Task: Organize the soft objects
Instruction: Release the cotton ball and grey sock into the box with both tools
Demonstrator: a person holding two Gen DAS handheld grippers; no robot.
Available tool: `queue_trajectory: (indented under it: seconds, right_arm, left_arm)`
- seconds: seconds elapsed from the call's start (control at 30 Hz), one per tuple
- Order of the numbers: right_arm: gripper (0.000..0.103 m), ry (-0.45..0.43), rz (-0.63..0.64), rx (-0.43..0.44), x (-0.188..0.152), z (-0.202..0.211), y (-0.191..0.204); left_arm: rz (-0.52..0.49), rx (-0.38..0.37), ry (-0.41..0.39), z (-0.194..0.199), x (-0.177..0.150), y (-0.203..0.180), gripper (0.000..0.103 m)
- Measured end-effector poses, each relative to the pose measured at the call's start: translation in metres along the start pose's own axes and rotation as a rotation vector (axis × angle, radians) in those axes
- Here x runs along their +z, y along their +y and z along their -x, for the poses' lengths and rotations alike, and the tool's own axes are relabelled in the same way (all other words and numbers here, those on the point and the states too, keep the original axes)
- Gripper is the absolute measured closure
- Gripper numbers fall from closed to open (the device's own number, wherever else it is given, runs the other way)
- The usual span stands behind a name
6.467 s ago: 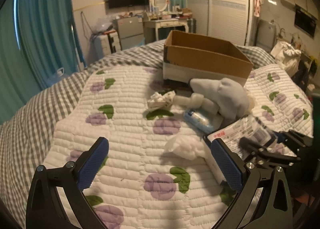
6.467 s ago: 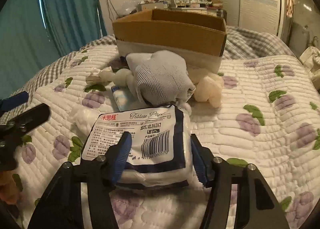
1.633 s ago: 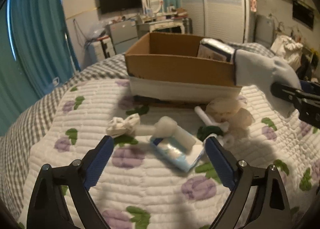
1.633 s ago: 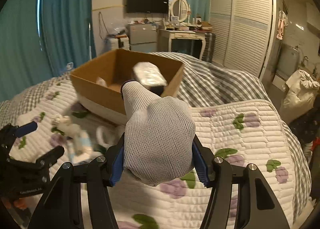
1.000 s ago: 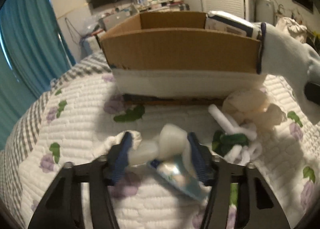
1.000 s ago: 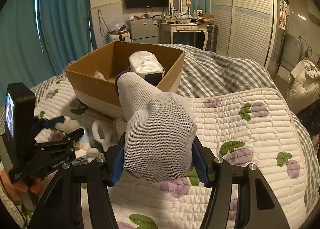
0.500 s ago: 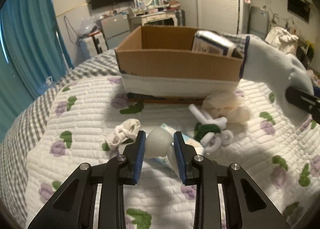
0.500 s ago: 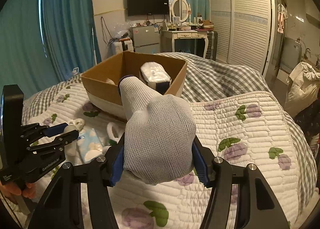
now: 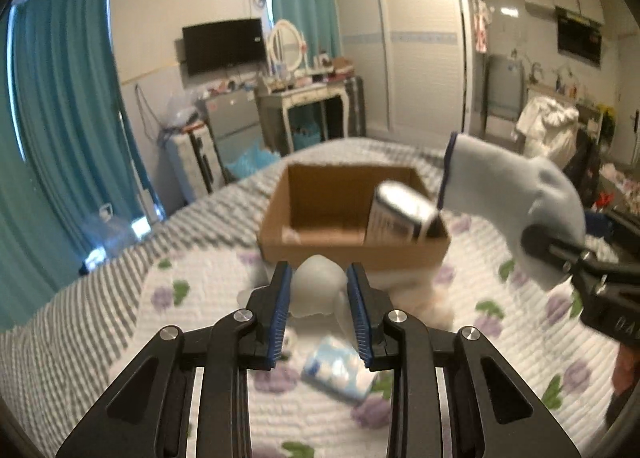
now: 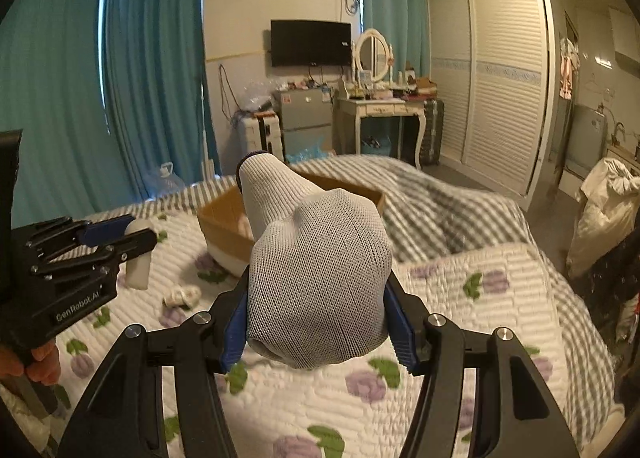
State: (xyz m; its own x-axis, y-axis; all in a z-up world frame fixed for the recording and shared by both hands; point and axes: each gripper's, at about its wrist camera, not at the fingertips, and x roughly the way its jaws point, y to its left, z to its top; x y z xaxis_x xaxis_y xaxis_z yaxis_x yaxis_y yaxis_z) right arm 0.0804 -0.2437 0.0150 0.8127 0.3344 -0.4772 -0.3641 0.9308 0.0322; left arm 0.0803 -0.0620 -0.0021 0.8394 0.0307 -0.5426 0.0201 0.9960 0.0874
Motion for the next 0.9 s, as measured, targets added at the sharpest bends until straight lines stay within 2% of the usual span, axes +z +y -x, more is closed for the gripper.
queue_trajectory:
  seconds: [0.2,0.43,0.73,0.8,0.9]
  right_arm:
    - [0.044,-0.055,0.019,0.010,0.042,-0.015,-0.002]
    - [0.044,-0.065,0.042,0.023,0.078,-0.065,-0.006]
    - [0.044,0.013,0.028,0.058,0.092,-0.158,-0.023]
    - [0.044,0.023,0.016,0.069,0.093,-0.171,-0.029]
    - [0.044,0.033,-0.001,0.093,0.096,-0.192,-0.037]
  left_arm:
    - [0.004,0.016,-0.036,-0.014,0.040,0.007,0.075]
    - [-0.034,0.041,-0.038,-0.063,0.069,0.010,0.075]
    - [-0.075,0.034,-0.003,-0.137,0.072,0.012,0.074]
    - [-0.078,0.027,0.005,-0.149,0.069,0.011,0.070]
    - [-0.084,0.024,0.008,-0.162,0.064,0.012,0.070]
